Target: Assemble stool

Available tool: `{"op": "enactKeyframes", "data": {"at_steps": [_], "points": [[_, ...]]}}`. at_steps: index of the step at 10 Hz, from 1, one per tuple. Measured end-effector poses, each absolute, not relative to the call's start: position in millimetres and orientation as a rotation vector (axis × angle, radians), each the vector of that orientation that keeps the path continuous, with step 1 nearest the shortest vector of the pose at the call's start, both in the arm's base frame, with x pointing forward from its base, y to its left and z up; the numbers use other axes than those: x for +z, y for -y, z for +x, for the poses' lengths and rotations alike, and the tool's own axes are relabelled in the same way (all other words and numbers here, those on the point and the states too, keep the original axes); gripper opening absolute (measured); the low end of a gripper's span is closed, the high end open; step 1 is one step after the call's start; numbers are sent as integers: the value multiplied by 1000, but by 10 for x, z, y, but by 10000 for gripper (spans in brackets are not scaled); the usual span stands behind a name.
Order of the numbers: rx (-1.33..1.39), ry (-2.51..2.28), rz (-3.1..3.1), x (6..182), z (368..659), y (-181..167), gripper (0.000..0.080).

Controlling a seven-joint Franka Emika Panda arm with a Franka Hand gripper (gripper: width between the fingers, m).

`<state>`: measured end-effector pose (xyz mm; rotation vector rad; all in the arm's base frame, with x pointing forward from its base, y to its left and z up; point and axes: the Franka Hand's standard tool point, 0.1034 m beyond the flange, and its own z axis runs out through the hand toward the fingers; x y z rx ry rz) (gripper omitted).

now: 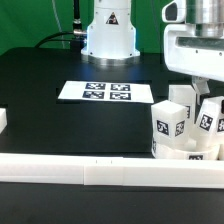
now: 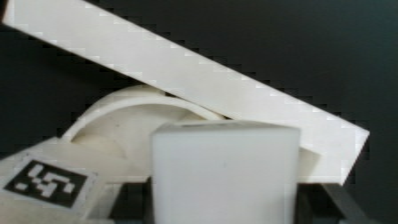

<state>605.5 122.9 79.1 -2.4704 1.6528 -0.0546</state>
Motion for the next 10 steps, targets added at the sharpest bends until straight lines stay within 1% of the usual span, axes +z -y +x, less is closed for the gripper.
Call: {"op": "enactKeyframes", "data": {"at_steps": [3,7,10], "points": [[-18,-1885,-2270,795,6061,-1245,338],[7,-2266,-1687,803,6113,-1146,338],[27,-2406,-1403,805,6106,-1197,338]]}}
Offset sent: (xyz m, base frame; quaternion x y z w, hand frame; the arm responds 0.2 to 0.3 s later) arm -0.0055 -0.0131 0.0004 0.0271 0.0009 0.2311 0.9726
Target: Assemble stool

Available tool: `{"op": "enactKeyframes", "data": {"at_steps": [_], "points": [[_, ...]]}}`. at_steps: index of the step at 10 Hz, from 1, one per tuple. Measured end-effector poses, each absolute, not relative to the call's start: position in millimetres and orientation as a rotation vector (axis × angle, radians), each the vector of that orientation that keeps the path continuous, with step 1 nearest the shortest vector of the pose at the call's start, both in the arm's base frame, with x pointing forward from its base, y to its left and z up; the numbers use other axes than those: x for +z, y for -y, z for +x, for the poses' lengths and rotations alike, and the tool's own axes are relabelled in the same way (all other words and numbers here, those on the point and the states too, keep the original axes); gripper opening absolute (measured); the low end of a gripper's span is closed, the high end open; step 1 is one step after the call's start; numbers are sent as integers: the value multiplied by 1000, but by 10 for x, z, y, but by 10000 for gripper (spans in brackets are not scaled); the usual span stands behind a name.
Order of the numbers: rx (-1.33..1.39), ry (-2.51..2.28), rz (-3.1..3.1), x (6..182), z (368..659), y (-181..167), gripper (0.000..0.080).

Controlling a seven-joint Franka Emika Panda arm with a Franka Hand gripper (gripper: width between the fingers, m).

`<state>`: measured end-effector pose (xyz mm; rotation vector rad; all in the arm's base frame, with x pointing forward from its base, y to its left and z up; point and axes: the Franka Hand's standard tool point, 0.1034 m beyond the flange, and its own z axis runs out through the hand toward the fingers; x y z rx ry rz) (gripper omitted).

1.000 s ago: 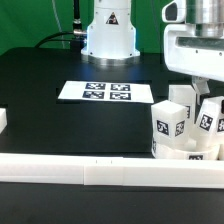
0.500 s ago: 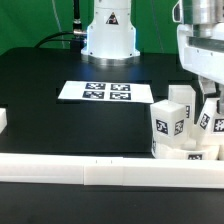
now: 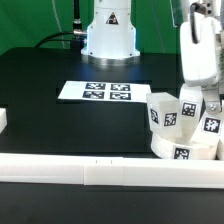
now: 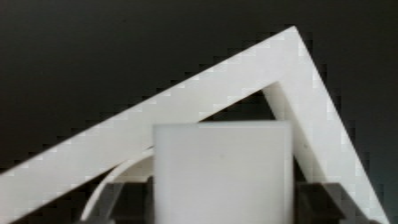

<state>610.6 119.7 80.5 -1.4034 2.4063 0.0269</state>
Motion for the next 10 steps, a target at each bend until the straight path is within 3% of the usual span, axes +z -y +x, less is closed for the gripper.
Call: {"op": "enactKeyframes", "data": {"at_steps": [2,4,7,10], "points": [[38,-2425,-1369,799,6099,-1204,338],[22,-2380,-1420,896,6123,-1191,624],[4,-2308,-1450,1287,6117,-1162,648],[3,-2311,-1458,1233,6099,-1165,649]]}}
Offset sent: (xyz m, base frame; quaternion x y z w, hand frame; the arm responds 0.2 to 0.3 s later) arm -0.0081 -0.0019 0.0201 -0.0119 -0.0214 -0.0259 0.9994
